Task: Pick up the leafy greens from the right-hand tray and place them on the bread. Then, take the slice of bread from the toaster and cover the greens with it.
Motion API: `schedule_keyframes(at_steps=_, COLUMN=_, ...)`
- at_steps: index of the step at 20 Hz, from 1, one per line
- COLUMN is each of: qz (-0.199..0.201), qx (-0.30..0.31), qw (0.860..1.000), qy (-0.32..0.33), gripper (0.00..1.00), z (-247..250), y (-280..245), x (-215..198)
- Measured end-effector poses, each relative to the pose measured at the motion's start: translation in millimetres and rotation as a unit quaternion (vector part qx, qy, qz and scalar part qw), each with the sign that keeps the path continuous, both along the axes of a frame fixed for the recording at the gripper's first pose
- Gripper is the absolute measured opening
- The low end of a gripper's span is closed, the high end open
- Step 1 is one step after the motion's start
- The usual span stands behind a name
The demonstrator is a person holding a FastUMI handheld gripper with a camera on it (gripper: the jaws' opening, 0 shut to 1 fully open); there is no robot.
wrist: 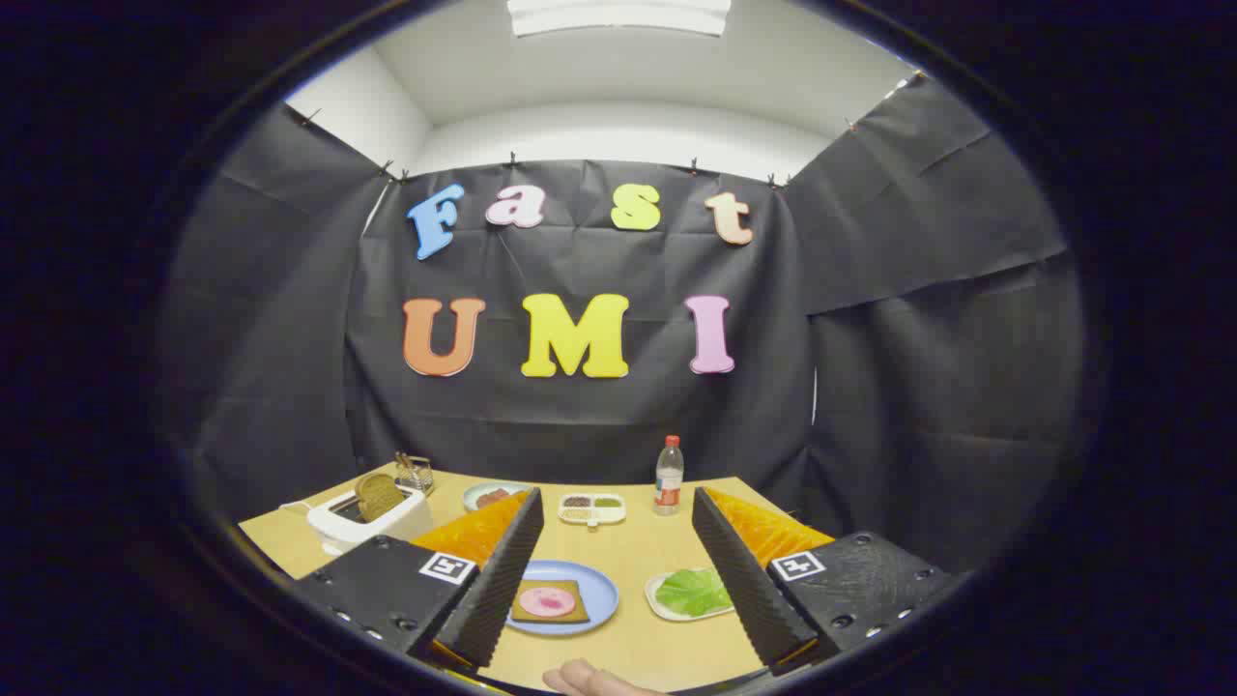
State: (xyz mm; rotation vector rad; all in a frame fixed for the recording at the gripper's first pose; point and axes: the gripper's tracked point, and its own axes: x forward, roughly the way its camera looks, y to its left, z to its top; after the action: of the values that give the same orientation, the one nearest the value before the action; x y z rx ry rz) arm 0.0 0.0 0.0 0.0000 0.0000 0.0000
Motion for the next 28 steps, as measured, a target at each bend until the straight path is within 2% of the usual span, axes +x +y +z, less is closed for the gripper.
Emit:
schedule_keyframes(at_steps=5, qz=0.019, qx=-0.005, qw=1.0, qy=0.01, gripper=0.95, z=-6, y=11, x=1)
schedule_keyframes(at_steps=15, qz=0.007, qx=-0.009, qw=1.0, qy=0.018, gripper=0.96, z=-19, y=1, x=13)
schedule_keyframes(at_steps=22, qz=-0.032, qx=-0.014, qw=0.996, qy=0.079, gripper=0.96, z=-81, y=-43, x=71)
schedule_keyframes(at_steps=28, qz=-0.085, qx=-0.033, qw=0.984, qy=0.154, gripper=0.96, z=-150, y=-107, x=139)
